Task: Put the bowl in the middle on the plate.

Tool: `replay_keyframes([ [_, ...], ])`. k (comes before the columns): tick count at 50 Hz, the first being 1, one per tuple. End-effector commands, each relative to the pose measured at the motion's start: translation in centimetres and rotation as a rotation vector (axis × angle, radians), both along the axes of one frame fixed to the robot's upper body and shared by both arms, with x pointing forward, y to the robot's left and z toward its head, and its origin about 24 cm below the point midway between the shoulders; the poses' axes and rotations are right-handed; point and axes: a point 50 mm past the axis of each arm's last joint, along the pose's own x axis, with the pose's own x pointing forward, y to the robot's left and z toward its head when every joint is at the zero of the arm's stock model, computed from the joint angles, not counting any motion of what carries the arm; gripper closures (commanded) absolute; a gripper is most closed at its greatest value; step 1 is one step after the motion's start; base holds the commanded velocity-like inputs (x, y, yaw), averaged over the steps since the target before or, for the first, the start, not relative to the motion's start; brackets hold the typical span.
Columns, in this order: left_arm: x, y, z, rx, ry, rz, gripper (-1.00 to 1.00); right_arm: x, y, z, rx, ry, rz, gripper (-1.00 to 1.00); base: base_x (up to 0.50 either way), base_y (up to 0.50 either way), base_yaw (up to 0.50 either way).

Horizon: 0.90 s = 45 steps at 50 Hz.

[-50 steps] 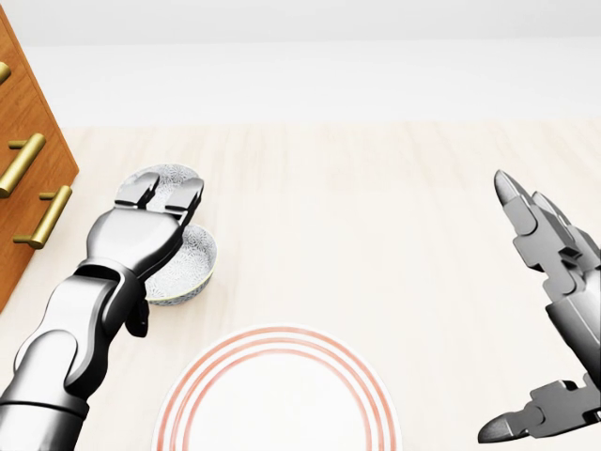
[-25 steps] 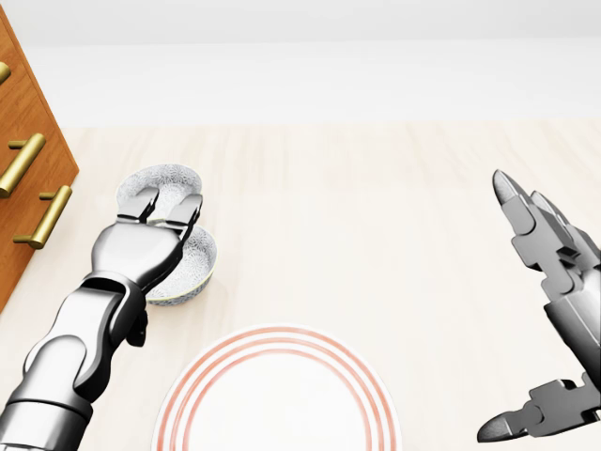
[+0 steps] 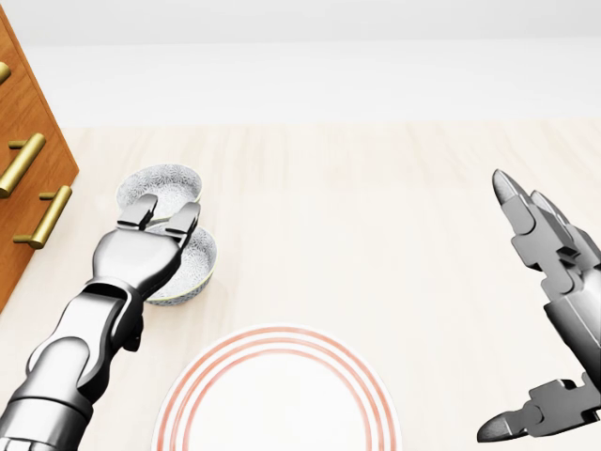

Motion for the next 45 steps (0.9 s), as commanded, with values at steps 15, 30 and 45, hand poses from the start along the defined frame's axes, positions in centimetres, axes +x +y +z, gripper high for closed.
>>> replay_keyframes([
  [15, 0.3, 0.7, -0.5, 0.044, 0.026, 0.015, -1.00, 0.0, 0.0, 0.0, -0.001, 0.000, 0.000, -1.00, 0.00, 0.00, 0.00],
  [30, -0.1, 0.7, -1.2, 0.054, 0.032, 0.010, -1.00, -0.1, 0.1, 0.3, -0.010, -0.015, 0.001, -1.00, 0.00, 0.00, 0.00],
  [45, -0.3, 0.8, -1.6, 0.052, 0.050, 0.014, -1.00, 0.0, 0.0, 0.0, -0.002, -0.001, 0.000, -1.00, 0.00, 0.00, 0.00],
])
